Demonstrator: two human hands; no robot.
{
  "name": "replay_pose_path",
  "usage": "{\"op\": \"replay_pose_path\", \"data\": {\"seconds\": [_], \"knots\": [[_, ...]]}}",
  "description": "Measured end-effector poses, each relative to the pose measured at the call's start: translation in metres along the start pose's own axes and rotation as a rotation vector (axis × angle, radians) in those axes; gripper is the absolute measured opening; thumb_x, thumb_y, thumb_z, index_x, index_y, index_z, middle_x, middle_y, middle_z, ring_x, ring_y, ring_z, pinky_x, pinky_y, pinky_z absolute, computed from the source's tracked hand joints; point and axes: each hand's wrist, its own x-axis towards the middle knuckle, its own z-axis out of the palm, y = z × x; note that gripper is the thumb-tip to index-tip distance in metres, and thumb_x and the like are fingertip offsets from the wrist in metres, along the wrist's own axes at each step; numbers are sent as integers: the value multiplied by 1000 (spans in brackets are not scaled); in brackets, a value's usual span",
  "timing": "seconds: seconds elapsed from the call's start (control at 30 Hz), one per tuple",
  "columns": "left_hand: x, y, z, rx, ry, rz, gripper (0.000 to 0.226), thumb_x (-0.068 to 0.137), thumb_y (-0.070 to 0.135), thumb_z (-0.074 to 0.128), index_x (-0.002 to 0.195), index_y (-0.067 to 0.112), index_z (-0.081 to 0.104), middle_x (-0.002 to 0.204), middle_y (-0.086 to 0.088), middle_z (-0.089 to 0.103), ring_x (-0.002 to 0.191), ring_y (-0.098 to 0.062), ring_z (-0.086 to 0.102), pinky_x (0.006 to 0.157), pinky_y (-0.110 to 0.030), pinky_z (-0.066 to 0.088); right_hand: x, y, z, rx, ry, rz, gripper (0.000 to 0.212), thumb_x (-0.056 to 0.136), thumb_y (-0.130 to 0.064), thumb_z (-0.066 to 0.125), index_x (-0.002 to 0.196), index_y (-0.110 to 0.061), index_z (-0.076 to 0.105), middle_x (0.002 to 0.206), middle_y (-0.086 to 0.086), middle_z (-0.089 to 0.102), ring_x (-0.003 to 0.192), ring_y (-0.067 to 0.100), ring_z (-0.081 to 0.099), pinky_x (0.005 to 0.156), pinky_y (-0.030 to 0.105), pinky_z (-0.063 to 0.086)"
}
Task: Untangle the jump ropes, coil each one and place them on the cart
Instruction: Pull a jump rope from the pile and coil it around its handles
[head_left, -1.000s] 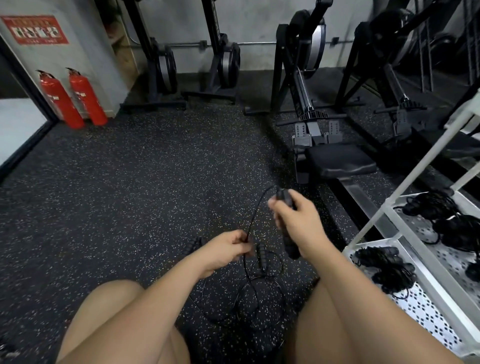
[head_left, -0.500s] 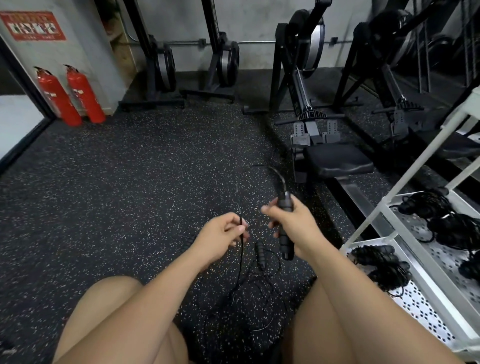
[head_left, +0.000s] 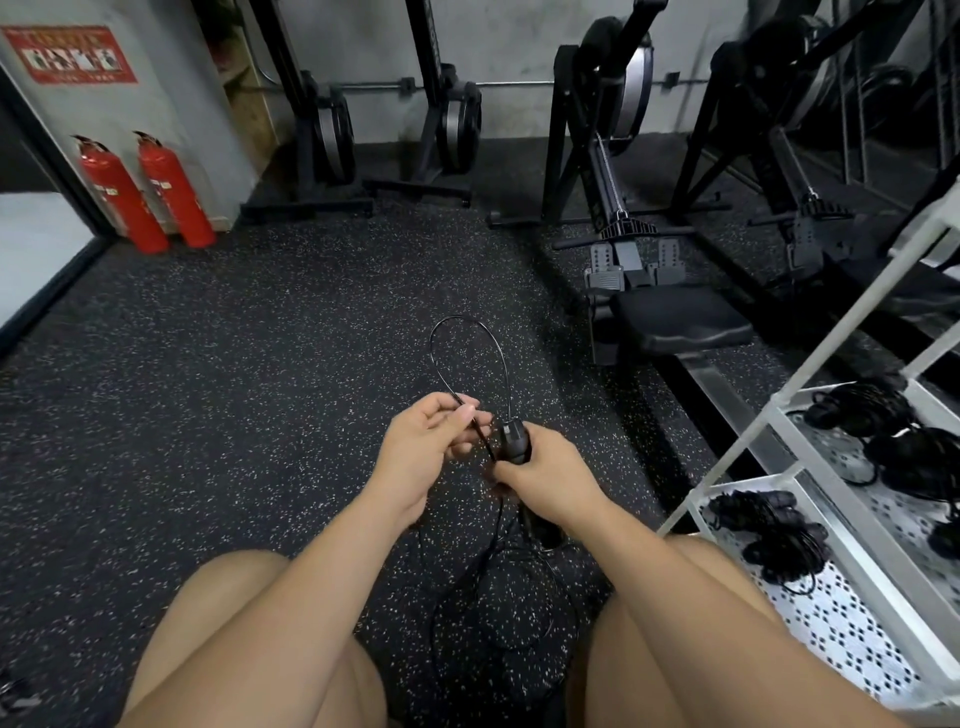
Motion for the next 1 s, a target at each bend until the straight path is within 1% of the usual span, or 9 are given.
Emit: {"op": "replay_pose_path", "data": {"seconds": [0.13,0.33,0.43,0.53,0.67,0.73,0.8,0.87,1.0], "knots": [[6,-4,1,17,-58,-50,23,113,19,55,131,17,69,121,-1,81,116,-23,76,94,-36,58,-6,-4,-6,96,-1,-15,14,84,-13,78,93,-21,69,79,2,81,71,24,78,76,46,64],[6,-28,14,152,-328,-229,34,108,27,49,136,25,70,128,0,78,125,-26,70,115,-53,50,-9,-12,-27,575,105,-20,17,94,4,76,104,-4,65,93,19,81,77,26,77,73,39,61],[1,-40,20,374,-406,-236,36,94,22,60,126,28,74,124,7,78,123,-21,68,115,-48,49,-9,-14,-37,785,148,-32,18,96,5,73,105,-5,61,99,22,81,78,25,74,71,33,61],[4,-54,19,653,-399,-181,25,96,24,71,118,34,74,115,15,79,113,-10,70,112,-43,50,-7,-14,-44,973,148,-52,19,98,6,71,103,-9,60,100,23,79,78,24,73,72,30,60],[9,-61,17,846,-365,-168,30,105,37,67,134,33,71,133,15,73,122,-13,67,114,-38,49,-4,-13,-52,1190,147,-20,20,98,5,70,95,-13,60,104,23,78,80,22,75,68,26,60],[12,-59,15,921,-337,-154,33,107,41,62,139,31,69,133,12,71,118,-16,68,104,-32,51,-2,-11,-55,1235,155,-4,20,97,4,70,93,-13,60,108,25,77,83,23,75,68,25,61],[14,-60,12,936,-305,-127,23,108,44,62,124,31,73,111,8,77,87,-16,71,79,-30,55,1,-8,-57,1243,170,10,19,97,4,70,94,-12,62,112,26,77,85,24,76,70,26,61],[13,-57,12,925,-276,-90,18,108,41,61,110,26,71,84,9,70,58,-9,53,56,-26,42,3,-4,-58,1207,173,32,20,94,5,75,101,-10,64,109,24,78,87,26,77,71,28,62],[7,-39,12,862,-221,60,16,110,38,58,99,30,66,67,10,58,54,-8,41,56,-31,33,1,4,-51,833,60,187,39,86,1,84,121,-1,65,109,23,80,90,28,77,73,35,61]]}}
